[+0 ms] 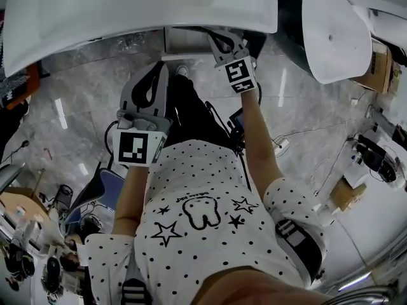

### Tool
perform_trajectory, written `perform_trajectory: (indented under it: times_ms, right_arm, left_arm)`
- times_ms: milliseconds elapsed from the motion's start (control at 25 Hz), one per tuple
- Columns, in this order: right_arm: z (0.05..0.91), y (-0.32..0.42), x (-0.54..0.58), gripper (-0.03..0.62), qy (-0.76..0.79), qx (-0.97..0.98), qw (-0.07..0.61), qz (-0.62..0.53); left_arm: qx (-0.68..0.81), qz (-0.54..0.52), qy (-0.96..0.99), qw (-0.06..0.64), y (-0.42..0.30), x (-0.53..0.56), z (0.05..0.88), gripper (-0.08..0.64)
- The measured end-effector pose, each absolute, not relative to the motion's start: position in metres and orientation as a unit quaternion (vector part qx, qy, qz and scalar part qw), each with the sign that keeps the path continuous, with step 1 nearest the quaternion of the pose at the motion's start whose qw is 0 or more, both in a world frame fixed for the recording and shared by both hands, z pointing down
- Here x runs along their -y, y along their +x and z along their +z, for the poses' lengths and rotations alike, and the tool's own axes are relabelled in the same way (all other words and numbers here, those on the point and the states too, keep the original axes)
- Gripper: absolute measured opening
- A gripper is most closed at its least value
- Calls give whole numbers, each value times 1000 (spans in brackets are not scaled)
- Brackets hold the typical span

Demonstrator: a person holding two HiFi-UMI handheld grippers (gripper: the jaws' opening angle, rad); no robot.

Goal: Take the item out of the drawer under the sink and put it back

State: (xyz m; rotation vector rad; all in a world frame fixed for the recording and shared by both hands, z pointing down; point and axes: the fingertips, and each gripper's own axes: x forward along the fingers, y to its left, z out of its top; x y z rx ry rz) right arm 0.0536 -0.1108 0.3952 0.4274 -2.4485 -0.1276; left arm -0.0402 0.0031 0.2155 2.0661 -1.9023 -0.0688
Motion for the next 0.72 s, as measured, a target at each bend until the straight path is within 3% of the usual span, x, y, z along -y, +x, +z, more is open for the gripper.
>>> perform_trajectory:
  times_ms: [720]
  right_arm:
    - [307,59,123,12,302,945,113,59]
  left_arm:
    - [656,-23,744,124,-89,17,246,-5]
